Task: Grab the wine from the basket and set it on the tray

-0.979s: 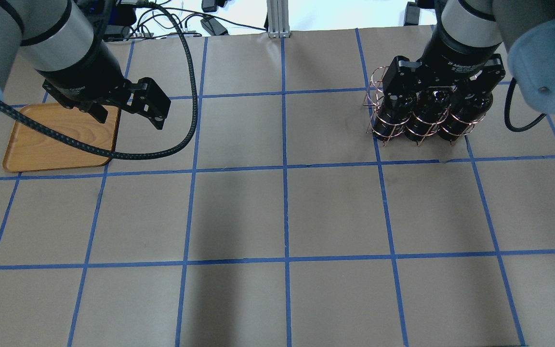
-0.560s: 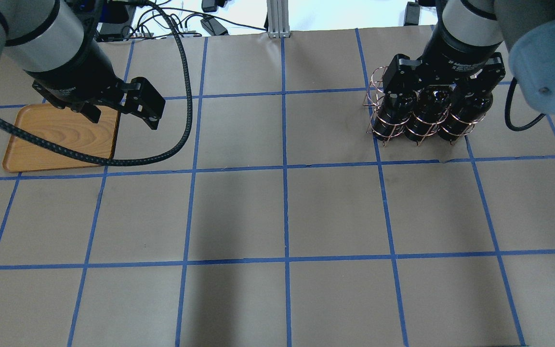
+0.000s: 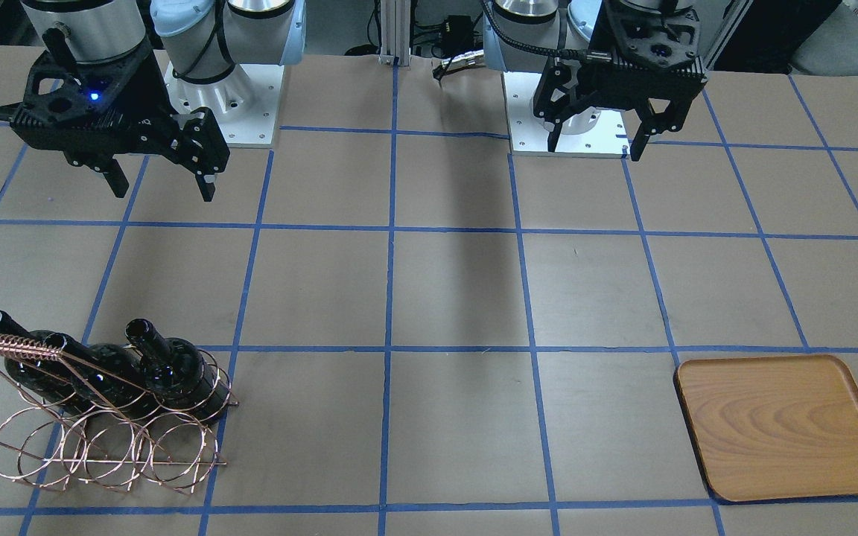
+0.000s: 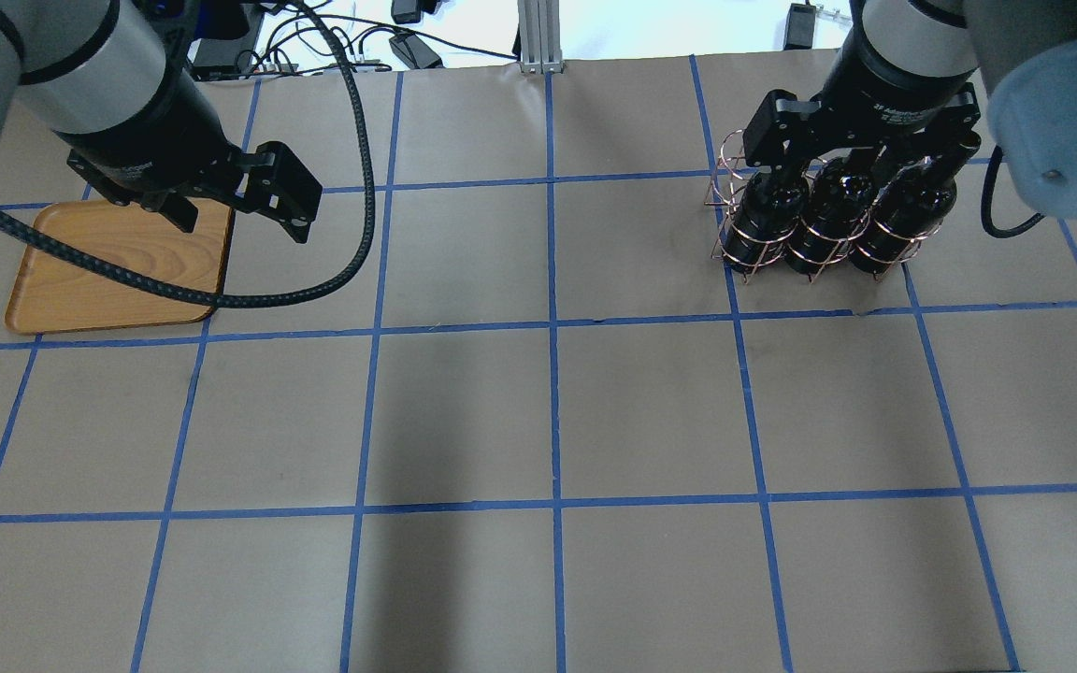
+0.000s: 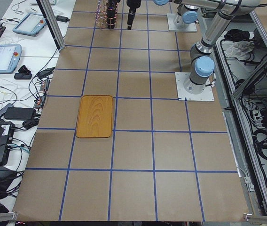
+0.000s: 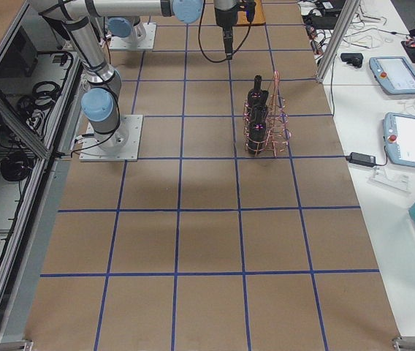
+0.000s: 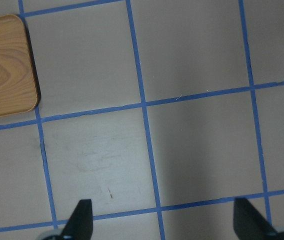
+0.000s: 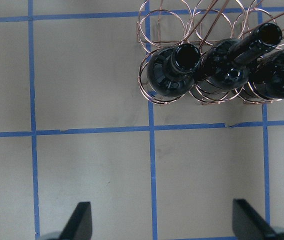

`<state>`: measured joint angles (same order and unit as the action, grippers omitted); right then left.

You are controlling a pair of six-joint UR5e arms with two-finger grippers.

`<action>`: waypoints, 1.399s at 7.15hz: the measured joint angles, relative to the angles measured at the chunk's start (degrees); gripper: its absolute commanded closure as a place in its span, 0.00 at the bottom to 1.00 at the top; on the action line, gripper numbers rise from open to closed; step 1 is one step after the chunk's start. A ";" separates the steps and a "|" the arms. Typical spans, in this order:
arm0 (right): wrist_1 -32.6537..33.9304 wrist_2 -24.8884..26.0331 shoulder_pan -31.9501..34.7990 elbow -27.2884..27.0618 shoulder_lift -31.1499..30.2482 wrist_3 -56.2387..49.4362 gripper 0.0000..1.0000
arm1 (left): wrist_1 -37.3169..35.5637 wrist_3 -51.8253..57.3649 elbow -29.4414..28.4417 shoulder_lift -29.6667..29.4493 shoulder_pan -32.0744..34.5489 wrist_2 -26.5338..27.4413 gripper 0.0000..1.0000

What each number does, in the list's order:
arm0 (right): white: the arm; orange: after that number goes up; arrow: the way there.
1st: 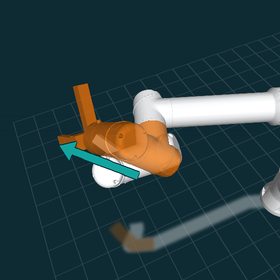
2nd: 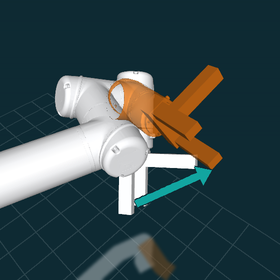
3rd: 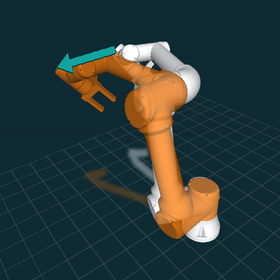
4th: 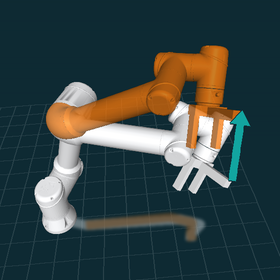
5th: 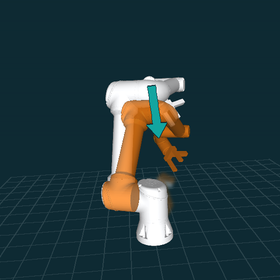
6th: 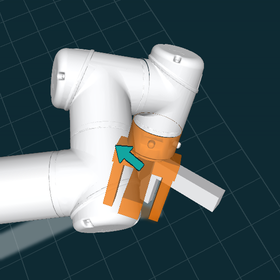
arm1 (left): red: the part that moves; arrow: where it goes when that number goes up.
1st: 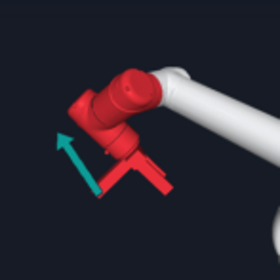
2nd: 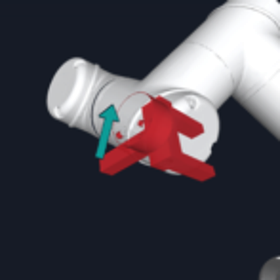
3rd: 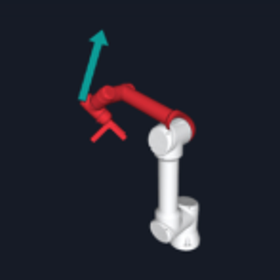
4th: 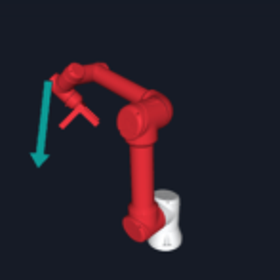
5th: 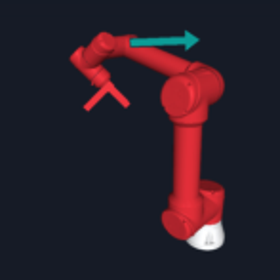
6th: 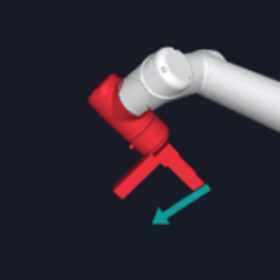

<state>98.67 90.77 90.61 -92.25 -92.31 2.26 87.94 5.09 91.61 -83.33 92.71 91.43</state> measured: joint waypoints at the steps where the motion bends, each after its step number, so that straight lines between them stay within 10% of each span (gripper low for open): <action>1: 0.10 -0.39 -0.47 -0.01 0.07 -0.28 0.00 | -0.07 -0.10 -0.35 -0.29 -0.11 -0.09 0.00; 10: 13.27 -3.04 -11.38 0.23 9.71 -22.81 0.01 | 1.12 -0.22 -4.20 0.18 -0.59 1.26 0.00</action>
<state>111.94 87.73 79.24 -92.02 -82.59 -20.55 89.07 4.87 87.41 -83.15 92.13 92.69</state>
